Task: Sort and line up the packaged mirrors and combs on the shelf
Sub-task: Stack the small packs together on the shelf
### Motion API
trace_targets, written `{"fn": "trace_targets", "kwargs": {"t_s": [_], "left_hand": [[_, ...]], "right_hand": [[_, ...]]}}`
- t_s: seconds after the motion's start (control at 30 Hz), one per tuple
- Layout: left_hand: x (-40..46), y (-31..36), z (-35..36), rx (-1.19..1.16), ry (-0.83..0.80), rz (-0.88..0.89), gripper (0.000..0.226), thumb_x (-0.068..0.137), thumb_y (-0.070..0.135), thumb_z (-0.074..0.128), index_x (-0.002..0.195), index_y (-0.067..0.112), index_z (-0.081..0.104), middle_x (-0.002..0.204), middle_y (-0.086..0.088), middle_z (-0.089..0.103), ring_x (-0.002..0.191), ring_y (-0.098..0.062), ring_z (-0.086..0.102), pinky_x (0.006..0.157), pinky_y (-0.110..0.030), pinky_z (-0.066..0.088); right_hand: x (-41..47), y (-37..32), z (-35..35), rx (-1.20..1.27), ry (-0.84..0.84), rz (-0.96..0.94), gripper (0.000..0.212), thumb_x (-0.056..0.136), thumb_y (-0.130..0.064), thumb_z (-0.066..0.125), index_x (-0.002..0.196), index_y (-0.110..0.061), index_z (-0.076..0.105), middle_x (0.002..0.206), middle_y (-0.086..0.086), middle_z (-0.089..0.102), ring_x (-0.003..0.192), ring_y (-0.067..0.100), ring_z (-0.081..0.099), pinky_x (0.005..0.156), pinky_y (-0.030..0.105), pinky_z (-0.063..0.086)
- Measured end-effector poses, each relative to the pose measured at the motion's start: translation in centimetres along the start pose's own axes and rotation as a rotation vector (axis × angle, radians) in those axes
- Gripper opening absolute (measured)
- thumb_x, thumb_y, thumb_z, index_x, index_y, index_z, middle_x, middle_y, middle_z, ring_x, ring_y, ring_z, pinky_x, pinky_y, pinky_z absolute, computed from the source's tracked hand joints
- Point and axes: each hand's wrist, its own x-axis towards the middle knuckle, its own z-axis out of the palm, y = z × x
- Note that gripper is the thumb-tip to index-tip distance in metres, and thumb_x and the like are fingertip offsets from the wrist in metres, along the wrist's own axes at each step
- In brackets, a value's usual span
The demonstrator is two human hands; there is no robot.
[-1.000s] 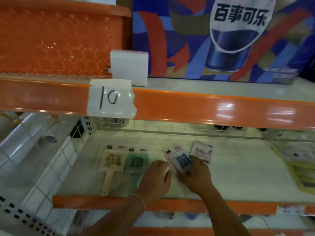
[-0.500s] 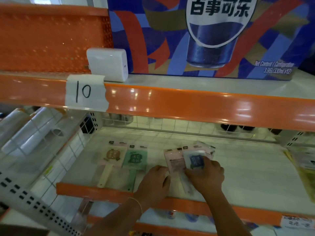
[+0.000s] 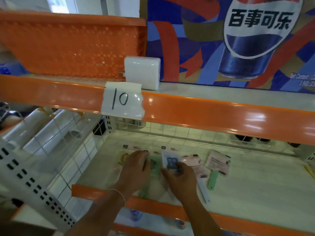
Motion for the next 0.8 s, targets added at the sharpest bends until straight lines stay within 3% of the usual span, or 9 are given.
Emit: {"fn": "trace_targets", "kwargs": {"t_s": [0.1,0.23,0.43,0.5,0.63,0.8], "left_hand": [[0.4,-1.8,-1.4,-0.003,0.012,-0.013,0.031,0.090,0.026,0.053,0.116,0.011,0.064,0.117,-0.007,0.063,0.108,-0.022,0.058,0.094,-0.034,0.049],[0.7,-3.7,-2.4,0.016,0.011,0.004,0.026,0.090,0.016,0.056,0.112,0.007,0.065,0.109,-0.010,0.064,0.096,-0.022,0.062,0.083,-0.021,0.045],[0.9,-6.5,-3.9,0.008,0.028,-0.037,0.032,0.088,0.020,0.051,0.111,0.003,0.066,0.108,-0.013,0.065,0.101,-0.027,0.060,0.089,-0.034,0.049],[0.7,-7.7,-4.5,0.030,0.040,-0.061,0.031,0.091,0.018,0.051,0.115,0.003,0.064,0.111,-0.014,0.064,0.106,-0.029,0.058,0.092,-0.033,0.046],[0.3,-9.9,-4.9,0.034,0.013,-0.198,0.028,0.090,0.010,0.057,0.118,0.003,0.061,0.114,-0.014,0.062,0.108,-0.030,0.055,0.091,-0.035,0.043],[-0.6,-11.9,-3.6,0.095,-0.083,-0.223,0.036,0.092,0.020,0.052,0.126,0.007,0.055,0.118,-0.015,0.059,0.109,-0.032,0.054,0.092,-0.045,0.048]], "right_hand": [[0.9,0.5,0.5,-0.203,0.083,-0.057,0.062,0.065,-0.060,0.073,0.108,-0.016,0.066,0.098,0.003,0.065,0.094,0.021,0.056,0.081,0.031,0.047],[1.9,2.3,1.2,-0.478,0.180,-0.034,0.076,0.055,-0.076,0.050,0.104,-0.020,0.068,0.099,0.006,0.068,0.096,0.030,0.060,0.089,0.038,0.042],[1.0,1.3,2.2,-0.591,0.180,0.008,0.073,0.065,-0.073,0.063,0.114,-0.019,0.065,0.117,0.011,0.061,0.108,0.035,0.052,0.090,0.038,0.041],[0.5,0.8,2.5,-0.617,0.193,0.001,0.062,0.073,-0.067,0.061,0.113,-0.020,0.067,0.116,0.013,0.062,0.108,0.037,0.053,0.088,0.039,0.044],[0.5,1.7,2.8,-0.501,0.226,-0.145,0.035,0.074,-0.031,0.060,0.096,-0.009,0.076,0.087,0.021,0.071,0.089,0.038,0.066,0.082,0.045,0.053],[0.7,2.2,2.4,-0.444,0.204,-0.155,0.029,0.077,-0.028,0.065,0.096,-0.009,0.076,0.083,0.018,0.071,0.084,0.034,0.068,0.076,0.044,0.057]]}}
